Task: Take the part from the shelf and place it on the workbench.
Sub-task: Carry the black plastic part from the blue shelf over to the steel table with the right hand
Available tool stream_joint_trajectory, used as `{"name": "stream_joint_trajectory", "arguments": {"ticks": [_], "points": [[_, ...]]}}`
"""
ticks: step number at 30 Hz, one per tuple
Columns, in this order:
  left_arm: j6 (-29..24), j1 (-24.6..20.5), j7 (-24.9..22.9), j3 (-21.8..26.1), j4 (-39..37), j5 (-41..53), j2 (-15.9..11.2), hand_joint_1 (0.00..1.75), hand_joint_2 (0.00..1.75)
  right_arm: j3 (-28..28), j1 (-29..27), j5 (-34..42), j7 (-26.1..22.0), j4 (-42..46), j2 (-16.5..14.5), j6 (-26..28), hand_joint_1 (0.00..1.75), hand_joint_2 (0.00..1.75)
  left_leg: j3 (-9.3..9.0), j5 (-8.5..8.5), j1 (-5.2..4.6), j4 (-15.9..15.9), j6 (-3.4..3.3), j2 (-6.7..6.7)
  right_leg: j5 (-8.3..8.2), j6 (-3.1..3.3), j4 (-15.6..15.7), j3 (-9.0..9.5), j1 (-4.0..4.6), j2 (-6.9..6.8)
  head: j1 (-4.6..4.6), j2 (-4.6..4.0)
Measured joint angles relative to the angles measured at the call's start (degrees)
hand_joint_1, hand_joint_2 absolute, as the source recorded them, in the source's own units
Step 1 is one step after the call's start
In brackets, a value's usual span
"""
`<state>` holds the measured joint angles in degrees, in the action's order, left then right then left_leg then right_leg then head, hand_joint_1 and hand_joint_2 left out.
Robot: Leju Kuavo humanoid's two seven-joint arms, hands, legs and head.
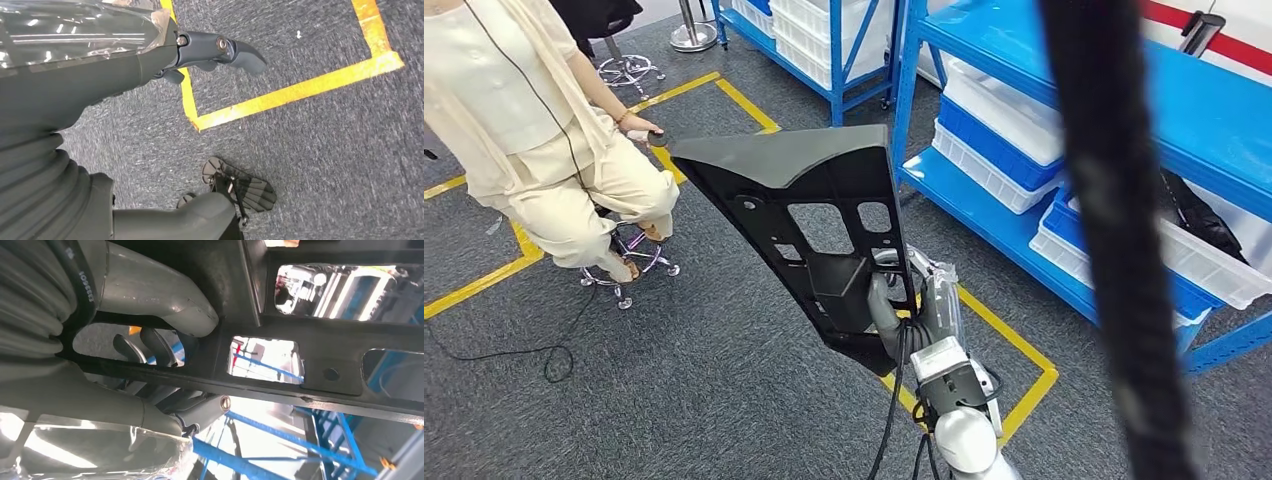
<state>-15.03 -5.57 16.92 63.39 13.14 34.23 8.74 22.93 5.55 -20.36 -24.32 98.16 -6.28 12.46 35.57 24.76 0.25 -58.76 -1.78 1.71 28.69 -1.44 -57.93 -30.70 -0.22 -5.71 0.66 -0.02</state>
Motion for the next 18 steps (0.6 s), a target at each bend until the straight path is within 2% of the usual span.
{"name": "stream_joint_trajectory", "arguments": {"ticks": [2,4,5,6,7,8,10,11,12,13,14,15,16,18], "points": [[-0.08,0.03,0.11,0.01,0.00,-0.01,0.17,0.00,1.75,0.03,-0.94,-0.29,-0.11,0.33,-0.10,0.00,1.75,1.75,-0.49,-0.50,0.18,0.72,-0.86,-1.06,1.55,-0.14,-2.46,-0.86,-0.05,1.99,-0.09,0.00],[-0.14,-0.03,0.28,0.02,0.00,-0.05,0.31,0.00,1.75,0.04,-1.79,-0.45,-0.24,0.47,-0.04,0.00,1.75,1.75,-0.62,-0.77,0.24,0.97,-1.32,-2.19,4.74,0.38,-9.44,-4.15,-0.23,4.60,-0.25,0.00],[-0.16,-0.04,0.36,0.03,0.00,-0.16,0.32,0.00,1.75,0.03,-2.19,-0.51,-0.30,0.49,0.02,-0.01,1.75,1.75,-0.58,-0.79,0.21,0.96,-1.39,-2.86,6.12,0.53,-13.29,-6.16,-0.27,5.12,-0.31,0.00],[-0.21,-0.04,0.43,0.06,0.00,-0.30,0.36,0.00,1.75,0.02,-2.55,-0.57,-0.34,0.49,0.07,-0.02,1.75,1.75,-0.55,-0.79,0.17,0.94,-1.41,-3.63,6.76,0.44,-15.84,-7.62,-0.28,5.34,-0.34,0.00],[-0.30,-0.01,0.45,0.13,0.00,-0.45,0.41,0.00,1.75,0.02,-2.81,-0.64,-0.40,0.48,0.09,-0.04,1.75,1.75,-0.55,-0.80,0.15,0.91,-1.42,-4.41,6.40,0.10,-16.19,-8.05,-0.28,5.45,-0.35,0.00],[-0.40,0.02,0.46,0.23,0.00,-0.61,0.50,0.00,1.75,0.03,-2.94,-0.69,-0.46,0.48,0.08,-0.07,1.75,1.75,-0.58,-0.80,0.14,0.88,-1.40,-5.20,5.15,-0.38,-14.23,-7.33,-0.28,5.61,-0.35,0.00],[-0.59,0.05,0.50,0.48,0.00,-0.81,0.74,0.00,1.75,0.07,-2.99,-0.86,-0.54,0.49,-0.06,-0.14,1.75,1.75,-0.65,-0.79,0.09,0.74,-1.27,-6.70,1.57,-1.15,-6.12,-3.76,-0.41,7.02,-0.38,0.00],[-0.63,0.05,0.52,0.62,0.00,-0.86,0.85,0.00,1.75,0.09,-2.99,-0.97,-0.57,0.51,-0.21,-0.19,1.75,1.75,-0.63,-0.72,0.00,0.61,-1.08,-7.36,0.21,-1.12,-2.73,-2.30,-0.47,7.81,-0.38,0.00],[-0.64,0.08,0.55,0.75,0.00,-0.88,0.91,0.00,1.75,0.10,-2.99,-1.08,-0.58,0.56,-0.37,-0.22,1.75,1.75,-0.53,-0.66,-0.08,0.51,-0.81,-7.87,-0.58,-0.85,-0.63,-1.39,-0.47,8.41,-0.37,0.00],[-0.61,0.16,0.57,0.85,0.00,-0.83,0.94,0.00,1.75,0.10,-3.00,-1.18,-0.59,0.67,-0.54,-0.25,1.75,1.75,-0.40,-0.63,-0.09,0.47,-0.46,-8.30,-0.84,-0.39,0.06,-1.10,-0.35,8.62,-0.36,0.00],[-0.56,0.28,0.58,0.94,0.00,-0.77,0.95,0.00,1.75,0.11,-3.03,-1.30,-0.60,0.85,-0.69,-0.25,1.75,1.75,-0.27,-0.66,-0.02,0.50,-0.08,-8.68,-0.99,0.13,0.15,-0.97,-0.22,8.22,-0.36,0.00],[-0.51,0.42,0.58,0.98,0.01,-0.70,0.92,0.00,1.75,0.11,-3.08,-1.41,-0.60,1.13,-0.81,-0.25,1.75,1.75,-0.12,-0.68,0.15,0.44,0.22,-8.70,-1.15,0.61,0.28,-0.77,-0.32,7.78,-0.35,0.00],[-0.44,0.54,0.58,1.01,0.01,-0.62,0.91,0.00,1.75,0.11,-3.22,-1.51,-0.60,1.50,-0.93,-0.24,1.75,1.75,0.17,-0.34,0.21,-0.10,0.50,-7.81,-1.32,1.05,0.44,-0.58,-0.45,7.30,-0.32,0.00],[-0.29,0.60,0.58,1.03,0.02,-0.55,0.88,0.00,1.75,0.10,-3.76,-1.69,-0.60,2.35,-1.11,-0.21,1.75,1.75,2.05,2.10,0.31,-4.14,1.02,-4.77,-1.44,1.76,0.76,-0.22,-0.77,6.15,-0.06,0.00]]}}
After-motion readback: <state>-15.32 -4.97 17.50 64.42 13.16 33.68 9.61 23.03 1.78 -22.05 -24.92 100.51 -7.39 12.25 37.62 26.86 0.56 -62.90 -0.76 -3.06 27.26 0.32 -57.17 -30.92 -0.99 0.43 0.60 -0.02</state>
